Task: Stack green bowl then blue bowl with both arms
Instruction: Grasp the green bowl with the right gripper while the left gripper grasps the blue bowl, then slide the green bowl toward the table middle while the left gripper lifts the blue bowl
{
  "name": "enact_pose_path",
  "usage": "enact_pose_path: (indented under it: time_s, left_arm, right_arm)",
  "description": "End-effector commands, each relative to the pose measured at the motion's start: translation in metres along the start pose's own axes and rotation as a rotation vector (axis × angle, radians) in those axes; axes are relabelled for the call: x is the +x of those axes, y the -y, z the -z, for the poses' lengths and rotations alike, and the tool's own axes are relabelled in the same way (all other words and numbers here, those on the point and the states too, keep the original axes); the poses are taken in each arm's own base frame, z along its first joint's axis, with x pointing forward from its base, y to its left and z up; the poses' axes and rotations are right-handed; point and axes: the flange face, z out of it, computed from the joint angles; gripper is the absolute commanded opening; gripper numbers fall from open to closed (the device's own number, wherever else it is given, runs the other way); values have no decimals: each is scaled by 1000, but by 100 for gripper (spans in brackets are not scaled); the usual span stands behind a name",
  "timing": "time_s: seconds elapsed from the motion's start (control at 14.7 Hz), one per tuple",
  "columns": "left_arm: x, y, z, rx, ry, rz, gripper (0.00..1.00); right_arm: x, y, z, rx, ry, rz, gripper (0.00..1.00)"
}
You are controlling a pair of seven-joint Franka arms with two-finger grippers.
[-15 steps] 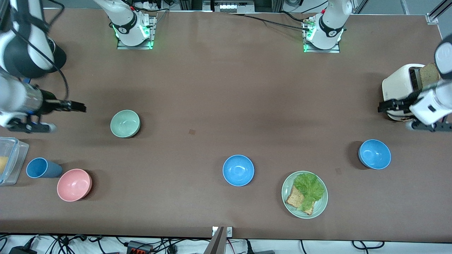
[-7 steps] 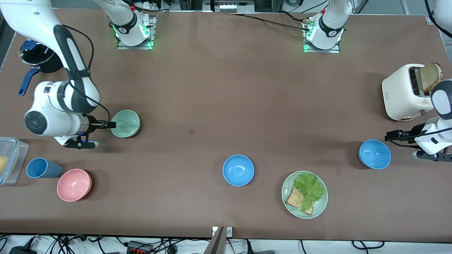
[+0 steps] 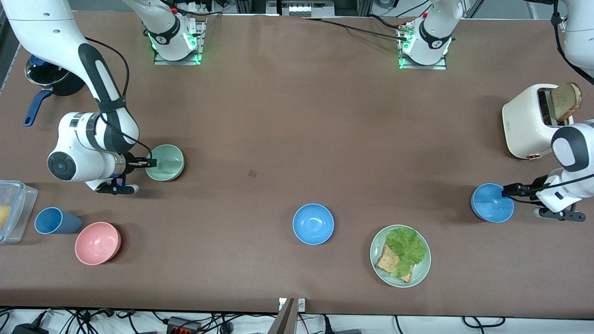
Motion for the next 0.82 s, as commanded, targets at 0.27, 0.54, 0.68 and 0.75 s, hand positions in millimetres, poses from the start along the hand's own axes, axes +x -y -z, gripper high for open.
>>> enact_pose_path:
  time_s: [0.27, 0.54, 0.68, 0.75]
  left_arm:
    - [12, 5, -25, 15, -52, -85, 81]
    - [12, 4, -28, 13, -50, -92, 48]
    - [11, 7, -27, 15, -53, -147, 36]
    - [11, 7, -27, 12, -55, -162, 31]
  right_arm:
    - [-4, 40, 20, 17, -13, 51, 0]
    - [-13, 190, 66, 59, -49, 92, 0]
    - [-31, 270, 53, 46, -50, 86, 0]
    - [-39, 303, 49, 57, -46, 85, 0]
